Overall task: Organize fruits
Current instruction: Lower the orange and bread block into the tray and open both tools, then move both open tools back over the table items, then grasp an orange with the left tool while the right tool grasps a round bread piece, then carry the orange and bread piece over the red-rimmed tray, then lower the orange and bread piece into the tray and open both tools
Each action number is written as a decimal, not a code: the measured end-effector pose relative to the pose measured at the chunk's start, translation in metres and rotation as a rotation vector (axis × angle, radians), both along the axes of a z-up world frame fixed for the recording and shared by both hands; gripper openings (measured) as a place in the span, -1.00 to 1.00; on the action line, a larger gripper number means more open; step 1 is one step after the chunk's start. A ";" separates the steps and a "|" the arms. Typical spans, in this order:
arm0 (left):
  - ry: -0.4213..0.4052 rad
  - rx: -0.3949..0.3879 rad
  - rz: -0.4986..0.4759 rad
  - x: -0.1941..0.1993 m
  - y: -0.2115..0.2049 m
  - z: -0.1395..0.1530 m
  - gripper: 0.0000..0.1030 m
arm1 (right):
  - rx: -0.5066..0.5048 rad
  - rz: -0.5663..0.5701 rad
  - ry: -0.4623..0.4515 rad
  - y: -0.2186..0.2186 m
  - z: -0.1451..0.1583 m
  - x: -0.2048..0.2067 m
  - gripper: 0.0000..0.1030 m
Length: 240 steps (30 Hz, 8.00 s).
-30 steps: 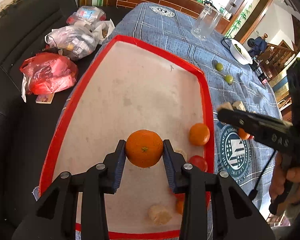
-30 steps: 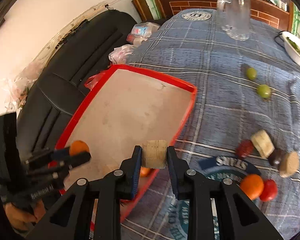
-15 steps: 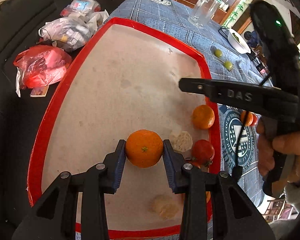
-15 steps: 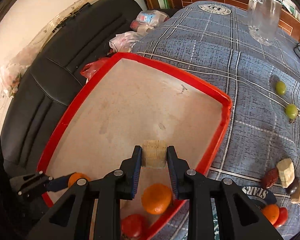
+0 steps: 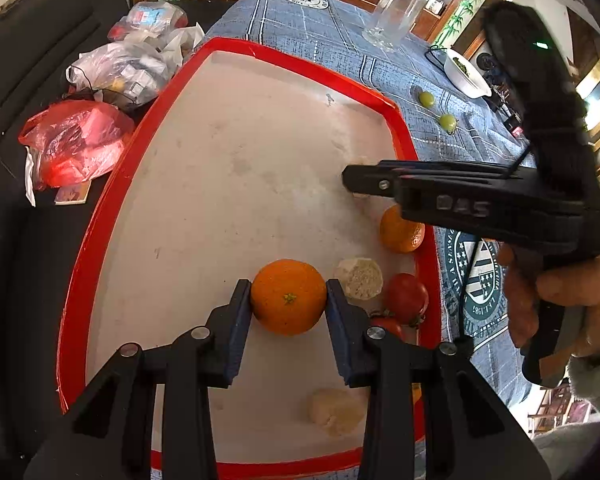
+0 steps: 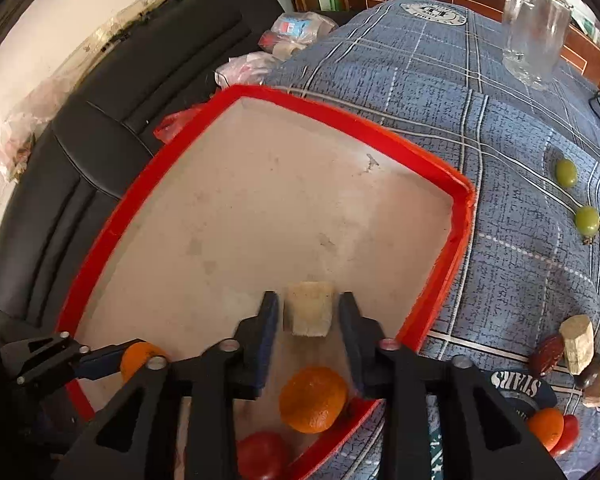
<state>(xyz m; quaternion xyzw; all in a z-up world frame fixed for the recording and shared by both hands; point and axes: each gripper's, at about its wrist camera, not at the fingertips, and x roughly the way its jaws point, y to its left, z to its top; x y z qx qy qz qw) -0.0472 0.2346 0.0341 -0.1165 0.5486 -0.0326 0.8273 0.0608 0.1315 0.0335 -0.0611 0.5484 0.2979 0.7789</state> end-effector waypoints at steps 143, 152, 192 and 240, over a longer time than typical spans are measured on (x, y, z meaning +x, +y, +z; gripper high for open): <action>-0.081 -0.039 -0.150 0.008 -0.104 0.039 -0.36 | 0.079 -0.304 0.100 -0.203 -0.007 -0.038 -0.26; -0.087 -0.034 -0.089 0.001 -0.081 0.041 -0.36 | 0.049 -0.238 0.044 -0.170 0.003 -0.038 -0.42; -0.045 -0.044 0.115 -0.019 0.017 0.022 -0.35 | 0.119 0.031 -0.009 -0.058 0.042 -0.043 -0.42; 0.009 0.007 0.019 -0.029 -0.020 0.007 -0.08 | 0.055 0.132 0.004 0.004 0.023 -0.040 -0.36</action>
